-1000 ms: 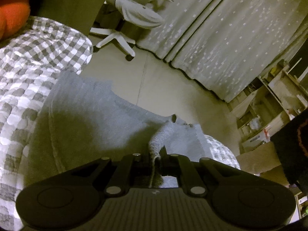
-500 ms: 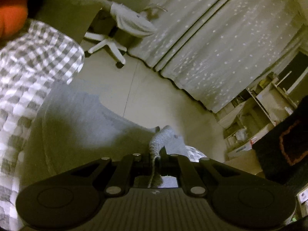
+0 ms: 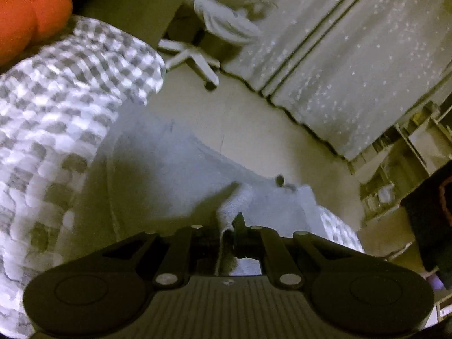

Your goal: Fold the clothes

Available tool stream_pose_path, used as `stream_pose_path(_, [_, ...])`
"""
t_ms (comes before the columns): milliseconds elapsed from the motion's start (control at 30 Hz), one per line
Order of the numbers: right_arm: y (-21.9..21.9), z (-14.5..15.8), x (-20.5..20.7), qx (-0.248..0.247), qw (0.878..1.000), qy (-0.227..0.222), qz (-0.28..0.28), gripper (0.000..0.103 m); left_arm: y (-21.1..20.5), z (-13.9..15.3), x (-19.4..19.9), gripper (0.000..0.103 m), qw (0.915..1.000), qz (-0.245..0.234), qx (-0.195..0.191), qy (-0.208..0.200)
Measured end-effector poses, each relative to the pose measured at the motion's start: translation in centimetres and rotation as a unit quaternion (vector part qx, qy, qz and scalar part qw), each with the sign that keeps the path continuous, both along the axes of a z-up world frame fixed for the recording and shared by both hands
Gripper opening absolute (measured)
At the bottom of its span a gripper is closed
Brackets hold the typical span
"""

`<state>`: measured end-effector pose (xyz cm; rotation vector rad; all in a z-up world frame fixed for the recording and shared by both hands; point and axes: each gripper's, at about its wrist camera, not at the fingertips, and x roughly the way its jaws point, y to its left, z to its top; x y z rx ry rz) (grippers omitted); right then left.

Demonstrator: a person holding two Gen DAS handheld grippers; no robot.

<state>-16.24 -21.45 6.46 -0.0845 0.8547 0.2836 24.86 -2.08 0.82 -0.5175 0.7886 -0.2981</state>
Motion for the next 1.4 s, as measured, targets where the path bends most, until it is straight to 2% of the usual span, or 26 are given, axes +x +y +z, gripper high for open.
stream_pose_path(33, [-0.1,0.1,0.0,0.008,1.000,0.000,-0.002,0.010,0.0,0.2,-0.1,0.013,1.0000,0.000,0.001,-0.006])
stream_pose_path(133, [-0.2,0.6,-0.2,0.035,0.999,-0.003,-0.006,0.010,-0.1,0.6,-0.1,0.013,0.9998,-0.002,0.005,-0.018])
stream_pose_path(233, [-0.2,1.0,-0.1,0.051,0.999,-0.008,-0.014,0.010,-0.1,0.1,0.2,0.013,1.0000,-0.001,0.006,-0.006])
stream_pose_path(433, [0.5,0.8,-0.5,0.049,0.999,-0.006,0.005,0.009,0.7,1.1,-0.6,0.013,0.9998,0.001,0.000,-0.020])
stream_pose_path(533, [0.7,0.9,-0.6,0.053,0.998,-0.008,0.012,0.009,0.7,1.4,-1.0,0.015,0.9992,-0.024,0.009,-0.029])
stream_pose_path(567, [0.6,1.2,-0.6,0.060,0.998,-0.013,0.012,0.009,0.5,1.3,-1.0,0.017,0.9990,-0.033,0.011,-0.027])
stream_pose_path(600, [0.6,1.1,-0.6,0.060,0.998,-0.013,0.011,0.009,0.4,1.1,-1.0,0.025,0.9987,-0.042,0.013,-0.025])
stream_pose_path(700, [1.0,0.6,-0.4,0.053,0.999,-0.007,0.010,0.009,-0.2,1.0,-1.0,0.055,0.9979,-0.054,0.016,-0.030])
stream_pose_path(733, [1.2,0.4,-0.3,0.050,0.999,-0.005,0.011,0.009,-0.4,1.0,-1.0,0.062,0.9977,-0.058,0.016,-0.033])
stream_pose_path(900, [1.5,0.8,-0.3,0.063,0.998,-0.021,0.013,0.009,-1.4,1.1,-1.0,0.065,0.9956,-0.034,0.070,-0.053])
stream_pose_path(967, [1.4,0.7,-0.1,0.067,0.997,-0.022,0.012,0.009,-2.0,1.1,-1.1,0.063,0.9925,-0.029,0.098,-0.067])
stream_pose_path(1000, [1.5,0.5,0.0,0.066,0.998,-0.019,0.012,0.009,-2.4,1.0,-1.1,0.058,0.9906,-0.034,0.113,-0.071])
stream_pose_path(1067, [1.7,0.0,0.3,0.061,0.998,-0.012,0.012,0.009,-3.1,0.7,-0.8,0.018,0.9875,-0.048,0.135,-0.066])
stream_pose_path(1100, [1.8,-0.2,0.4,0.059,0.998,-0.010,0.012,0.009,-3.2,0.5,-0.7,0.006,0.9881,-0.049,0.133,-0.060])
stream_pose_path(1167, [1.7,-0.1,0.3,0.059,0.998,-0.011,0.013,0.009,-3.2,0.4,-0.4,0.004,0.9891,-0.050,0.128,-0.053])
stream_pose_path(1400, [1.5,-0.2,0.2,0.075,0.997,-0.008,0.015,0.009,-1.5,1.0,-0.1,0.003,0.9919,-0.026,0.099,-0.075])
